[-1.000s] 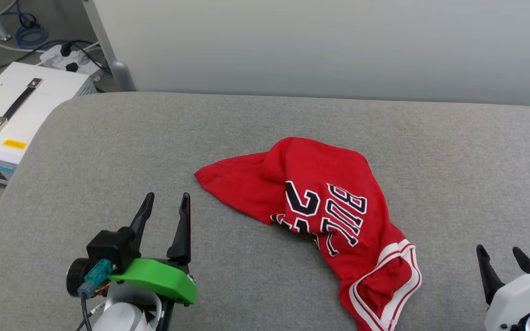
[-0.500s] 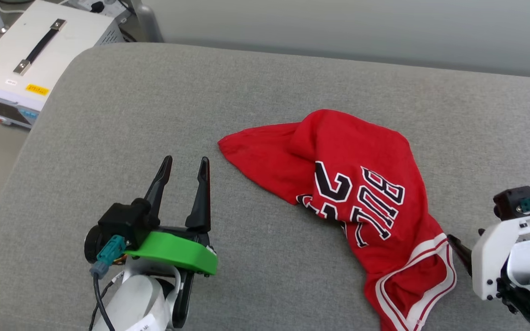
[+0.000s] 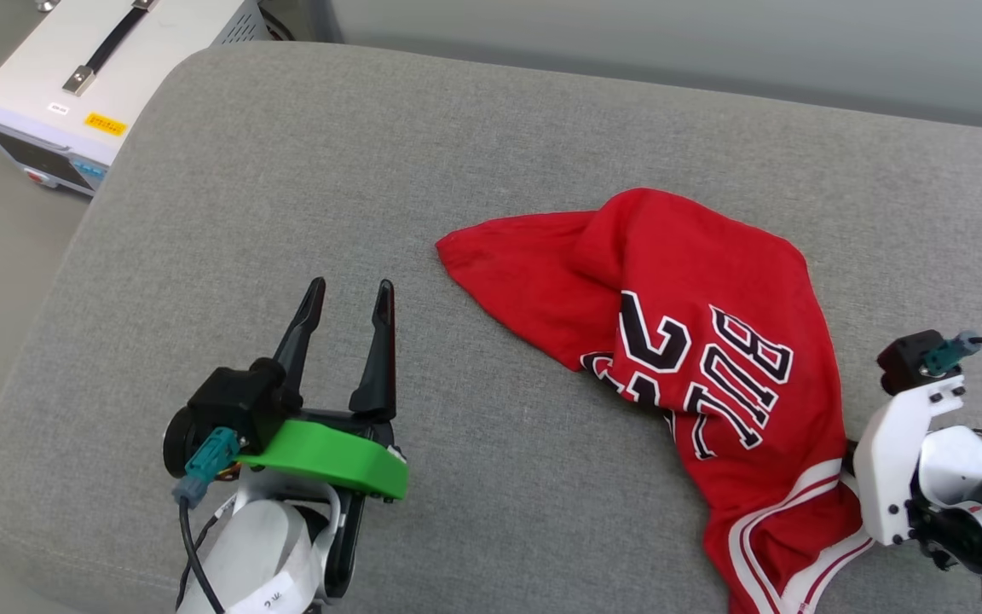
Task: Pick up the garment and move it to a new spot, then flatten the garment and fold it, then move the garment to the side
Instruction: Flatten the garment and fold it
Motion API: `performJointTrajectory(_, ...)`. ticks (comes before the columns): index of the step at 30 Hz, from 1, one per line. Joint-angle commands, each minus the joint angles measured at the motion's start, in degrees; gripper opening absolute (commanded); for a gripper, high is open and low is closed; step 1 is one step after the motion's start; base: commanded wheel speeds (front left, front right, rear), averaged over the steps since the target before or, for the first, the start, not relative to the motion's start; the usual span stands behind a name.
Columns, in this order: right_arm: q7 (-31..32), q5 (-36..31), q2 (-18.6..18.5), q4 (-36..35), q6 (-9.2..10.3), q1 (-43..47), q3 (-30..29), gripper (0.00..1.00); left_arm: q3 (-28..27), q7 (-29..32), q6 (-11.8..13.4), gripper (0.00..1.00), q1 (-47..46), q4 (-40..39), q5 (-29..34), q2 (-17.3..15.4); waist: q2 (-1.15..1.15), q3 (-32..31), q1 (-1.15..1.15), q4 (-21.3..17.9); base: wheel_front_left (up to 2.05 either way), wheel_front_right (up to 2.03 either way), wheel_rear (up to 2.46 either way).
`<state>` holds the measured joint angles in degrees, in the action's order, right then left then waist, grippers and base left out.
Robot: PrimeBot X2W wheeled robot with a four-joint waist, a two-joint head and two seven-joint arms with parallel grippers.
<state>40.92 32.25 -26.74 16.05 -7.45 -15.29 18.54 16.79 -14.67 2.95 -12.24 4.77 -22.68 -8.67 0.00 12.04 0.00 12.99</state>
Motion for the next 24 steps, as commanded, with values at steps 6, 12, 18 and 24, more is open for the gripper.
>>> performJointTrajectory(6, -3.95, -1.1, 0.26, -2.37, -0.03, -2.86, 0.65, 0.0, -1.47, -0.32, -0.93, 1.0, 1.31, 0.68, 1.52, 0.08, 0.0, -2.59, 0.0, -2.71, 0.0, 0.0, 0.0)
performJointTrajectory(12, -6.5, -5.34, -0.33, -8.25, -0.03, -5.63, -6.45, 0.0, -1.89, -0.32, -1.0, 1.0, 2.69, 1.09, 1.88, -0.57, 0.0, -5.79, 0.0, -5.55, 0.0, 0.0, 0.0)
performJointTrajectory(18, -5.9, -8.97, 0.54, -11.68, -0.03, -0.56, -18.04, 0.0, -1.93, 0.32, -0.51, 1.0, 4.61, 0.66, 1.7, -1.4, 0.0, -8.08, 0.0, -7.86, 0.0, 0.0, 0.0)
performJointTrajectory(24, -5.83, -11.75, 4.89, -12.27, -0.03, 10.01, -31.33, 0.0, -1.95, 1.25, -0.13, 1.0, 5.38, -0.44, 1.58, -2.24, 0.0, -8.25, 0.0, -9.58, 0.0, 0.0, 0.0)
